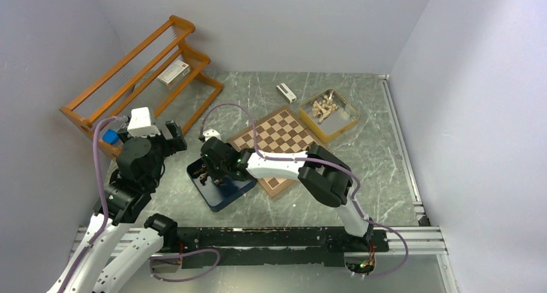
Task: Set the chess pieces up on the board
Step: Pick up the chess piece from the storage box.
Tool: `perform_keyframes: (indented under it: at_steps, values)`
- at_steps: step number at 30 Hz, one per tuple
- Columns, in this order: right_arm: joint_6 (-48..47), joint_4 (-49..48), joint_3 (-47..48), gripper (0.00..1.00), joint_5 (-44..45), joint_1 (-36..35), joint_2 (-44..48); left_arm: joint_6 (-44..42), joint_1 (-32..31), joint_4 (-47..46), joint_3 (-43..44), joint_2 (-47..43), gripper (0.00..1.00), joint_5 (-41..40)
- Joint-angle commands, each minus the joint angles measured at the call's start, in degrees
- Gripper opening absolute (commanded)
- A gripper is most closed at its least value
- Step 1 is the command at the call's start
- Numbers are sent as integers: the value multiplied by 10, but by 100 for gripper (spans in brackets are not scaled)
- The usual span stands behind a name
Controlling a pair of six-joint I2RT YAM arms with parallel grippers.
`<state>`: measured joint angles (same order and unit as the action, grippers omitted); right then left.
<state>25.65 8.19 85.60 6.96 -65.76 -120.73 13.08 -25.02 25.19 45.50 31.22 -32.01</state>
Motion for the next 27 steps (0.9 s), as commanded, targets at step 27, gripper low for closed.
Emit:
perform_keyframes:
  at_steps: [27]
  values:
    - [-13, 37, 45, 25, 26, -7, -38, 1, 0, -2, 18, -2, 98, -7]
